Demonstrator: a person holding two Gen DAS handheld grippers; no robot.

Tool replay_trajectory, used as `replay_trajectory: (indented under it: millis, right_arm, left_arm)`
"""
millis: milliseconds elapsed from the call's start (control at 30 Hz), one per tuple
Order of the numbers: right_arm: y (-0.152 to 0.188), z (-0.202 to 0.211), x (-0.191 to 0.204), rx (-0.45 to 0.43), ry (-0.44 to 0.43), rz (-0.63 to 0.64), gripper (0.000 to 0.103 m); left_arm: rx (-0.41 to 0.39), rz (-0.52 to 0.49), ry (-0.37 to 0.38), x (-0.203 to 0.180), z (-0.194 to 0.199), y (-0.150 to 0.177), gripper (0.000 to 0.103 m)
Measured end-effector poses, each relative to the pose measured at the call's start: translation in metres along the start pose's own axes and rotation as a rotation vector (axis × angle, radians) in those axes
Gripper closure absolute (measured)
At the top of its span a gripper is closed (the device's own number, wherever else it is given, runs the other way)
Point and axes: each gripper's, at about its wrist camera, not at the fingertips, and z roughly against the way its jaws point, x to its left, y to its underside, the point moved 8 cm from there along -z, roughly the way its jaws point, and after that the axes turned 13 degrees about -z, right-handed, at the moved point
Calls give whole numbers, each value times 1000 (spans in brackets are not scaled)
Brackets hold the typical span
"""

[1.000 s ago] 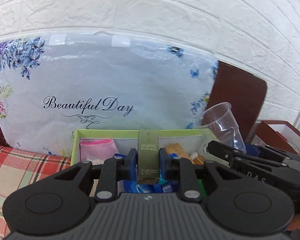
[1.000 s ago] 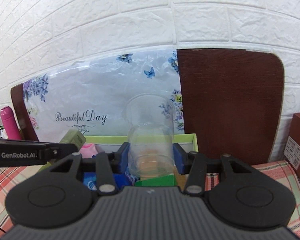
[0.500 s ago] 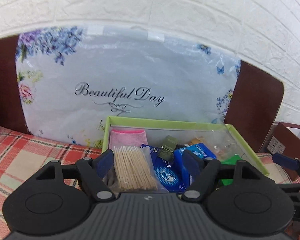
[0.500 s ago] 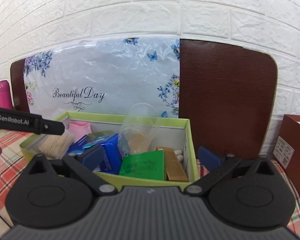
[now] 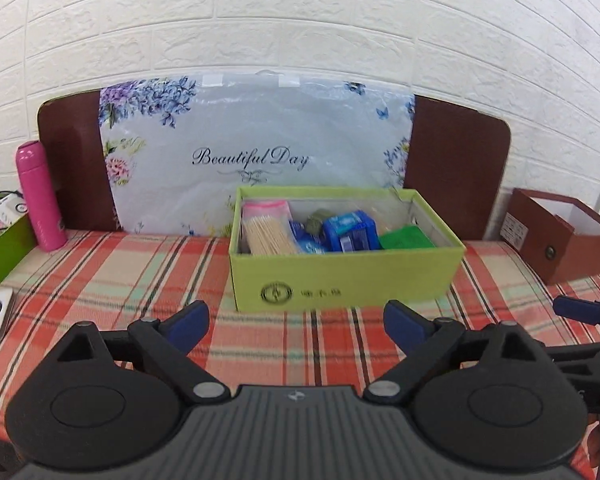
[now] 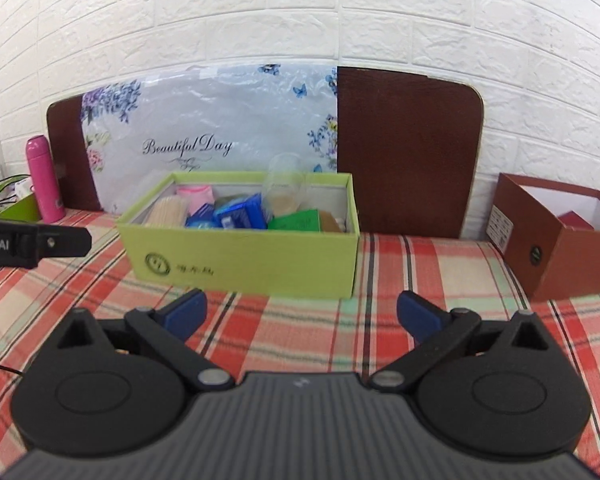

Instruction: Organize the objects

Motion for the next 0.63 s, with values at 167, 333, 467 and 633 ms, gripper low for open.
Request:
replay_trajectory:
  millis: [167, 333, 467, 633]
  right_arm:
    - [27, 28, -1, 20, 13, -11, 0]
    - [44, 45, 2, 22, 16, -3, 0]
    - [52, 46, 2, 31, 38, -6, 0]
    - [54, 45, 2, 35, 55, -10, 0]
  left_arm:
    - [38, -23, -10, -17, 19, 26, 6]
    - [44, -53, -29, -28, 32, 40, 6]
    - [51, -58, -45, -28, 35, 46, 6]
    - [43, -35, -64, -21, 38, 49, 6]
